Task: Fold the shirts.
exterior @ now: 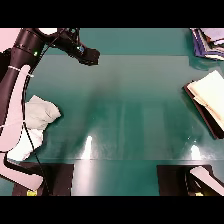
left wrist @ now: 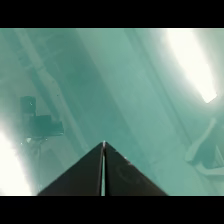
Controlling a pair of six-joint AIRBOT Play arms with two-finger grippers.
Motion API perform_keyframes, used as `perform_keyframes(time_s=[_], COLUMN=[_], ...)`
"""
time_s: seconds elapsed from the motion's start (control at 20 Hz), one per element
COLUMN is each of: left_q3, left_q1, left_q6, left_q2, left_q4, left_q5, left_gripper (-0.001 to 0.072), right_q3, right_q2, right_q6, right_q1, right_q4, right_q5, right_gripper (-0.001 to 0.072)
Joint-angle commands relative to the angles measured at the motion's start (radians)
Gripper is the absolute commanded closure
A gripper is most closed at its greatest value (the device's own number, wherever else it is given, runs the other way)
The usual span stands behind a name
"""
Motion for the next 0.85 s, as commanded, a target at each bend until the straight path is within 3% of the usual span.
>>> perform_keyframes(time_s=[0.0, 0.2, 0.25, 0.35, 0.4, 0.6, 0.8], left_q3=[0.000, 0.000, 0.000, 0.000, 0.000, 0.000, 0.000], left_q1=[-0.001, 0.000, 0.000, -0.001, 0.000, 0.000, 0.000], left_q6=[0.000, 0.001, 0.001, 0.001, 0.001, 0.001, 0.001], left_q2=[0.000, 0.000, 0.000, 0.000, 0.000, 0.000, 0.000], left_q4=[0.000, -0.001, 0.000, -0.001, -0.001, 0.000, -0.001], left_q5=[-0.006, 0.029, 0.038, 0.052, 0.058, 0.080, 0.082], left_gripper=[0.0683, 0.0683, 0.0683, 0.0684, 0.0683, 0.0684, 0.0684], right_q3=[-0.011, -0.011, -0.011, -0.011, -0.011, -0.011, -0.011], right_q2=[0.033, 0.049, 0.049, 0.049, 0.049, 0.049, 0.049], right_q6=[-0.001, -0.001, -0.002, -0.005, -0.013, -0.013, -0.013], right_q1=[0.121, 0.436, 0.517, 0.660, 0.718, 0.875, 0.908], right_q4=[0.175, 0.209, 0.209, 0.208, 0.209, 0.208, 0.209], right_q5=[-0.011, -0.028, -0.037, -0.058, -0.070, -0.118, -0.111], right_gripper=[0.0136, 0.0138, 0.0179, 0.0540, 0.0685, 0.0695, 0.0695])
